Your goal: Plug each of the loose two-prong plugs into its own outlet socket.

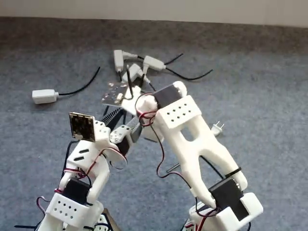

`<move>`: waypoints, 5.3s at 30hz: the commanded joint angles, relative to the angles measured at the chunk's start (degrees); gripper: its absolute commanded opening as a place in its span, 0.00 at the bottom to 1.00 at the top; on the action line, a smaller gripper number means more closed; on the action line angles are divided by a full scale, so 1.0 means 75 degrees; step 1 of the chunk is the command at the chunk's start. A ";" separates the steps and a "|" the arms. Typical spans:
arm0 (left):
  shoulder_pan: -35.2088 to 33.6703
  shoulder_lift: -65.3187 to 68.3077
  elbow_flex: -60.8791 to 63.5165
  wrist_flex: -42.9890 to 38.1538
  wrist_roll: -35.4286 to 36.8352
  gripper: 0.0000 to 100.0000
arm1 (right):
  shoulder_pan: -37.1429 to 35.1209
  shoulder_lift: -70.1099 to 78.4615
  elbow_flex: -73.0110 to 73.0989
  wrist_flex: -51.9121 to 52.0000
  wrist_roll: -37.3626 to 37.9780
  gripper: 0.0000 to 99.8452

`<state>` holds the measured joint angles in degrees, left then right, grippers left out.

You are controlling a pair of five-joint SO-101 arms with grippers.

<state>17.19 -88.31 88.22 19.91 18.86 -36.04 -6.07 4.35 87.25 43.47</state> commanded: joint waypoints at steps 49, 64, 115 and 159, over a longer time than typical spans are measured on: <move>0.0158 -0.0076 0.1248 -0.1196 -0.1266 0.22 | -0.0170 -0.1190 -0.5796 0.1846 -0.0375 0.01; -0.0334 -0.0064 0.1248 -0.1196 -0.1254 0.22 | 0.2514 -0.1260 -0.3218 0.1858 -0.0258 0.12; -0.1190 0.6886 -0.2620 -0.0527 -0.1231 0.22 | 0.3499 -0.0744 0.3909 -0.1881 0.4829 0.14; -0.1424 0.6898 -0.2374 -0.1032 -0.1231 0.22 | 0.3487 0.1049 0.4155 -0.3171 0.4829 0.04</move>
<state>6.99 -36.44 70.81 13.32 9.54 -10.29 -0.35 35.38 64.48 79.34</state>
